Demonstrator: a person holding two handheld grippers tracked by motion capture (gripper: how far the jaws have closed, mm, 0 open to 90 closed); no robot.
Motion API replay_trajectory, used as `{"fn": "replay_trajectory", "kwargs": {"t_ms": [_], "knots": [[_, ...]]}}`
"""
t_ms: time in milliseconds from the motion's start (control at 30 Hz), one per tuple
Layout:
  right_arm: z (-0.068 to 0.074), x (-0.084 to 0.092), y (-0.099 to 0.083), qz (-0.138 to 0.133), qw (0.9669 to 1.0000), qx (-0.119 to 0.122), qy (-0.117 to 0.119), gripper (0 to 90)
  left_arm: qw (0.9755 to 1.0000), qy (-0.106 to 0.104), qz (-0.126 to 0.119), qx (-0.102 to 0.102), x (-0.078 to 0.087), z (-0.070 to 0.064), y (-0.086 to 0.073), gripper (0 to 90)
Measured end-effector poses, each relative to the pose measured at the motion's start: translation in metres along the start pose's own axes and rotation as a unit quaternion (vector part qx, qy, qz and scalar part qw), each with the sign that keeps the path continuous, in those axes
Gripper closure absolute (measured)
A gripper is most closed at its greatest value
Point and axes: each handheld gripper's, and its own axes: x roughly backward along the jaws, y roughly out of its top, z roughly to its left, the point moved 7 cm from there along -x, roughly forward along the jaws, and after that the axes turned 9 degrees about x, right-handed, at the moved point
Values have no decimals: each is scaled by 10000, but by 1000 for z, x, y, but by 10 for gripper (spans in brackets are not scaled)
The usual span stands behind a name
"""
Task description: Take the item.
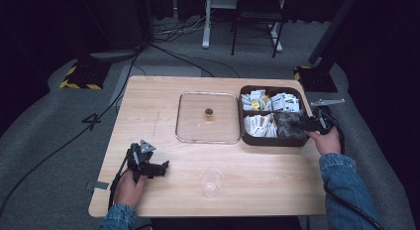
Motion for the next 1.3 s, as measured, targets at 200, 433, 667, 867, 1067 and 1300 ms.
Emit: {"fn": "replay_trajectory", "kwargs": {"t_ms": [200, 433, 667, 867, 1067, 1300], "knots": [[1, -8, -2, 105, 9999, -20, 58, 517, 10000, 2, 6, -8, 0, 0, 0, 0], [1, -16, -4, 260, 9996, -36, -46, 574, 10000, 1, -1, 0, 0, 0, 0, 0], [-1, -17, -4, 239, 9997, -75, -67, 694, 10000, 1, -2, 1, 0, 0, 0, 0], [0, -14, -3, 177, 9998, 12, -111, 777, 10000, 1, -1, 0, 0, 0, 0, 0], [2, -11, -1, 60, 9999, 25, -122, 807, 10000, 0, -1, 2, 0, 0, 0, 0], [4, -2, 2, -135, 9999, -15, -66, 824, 10000, 0, 0, 1, 0, 0, 0, 0]]}}
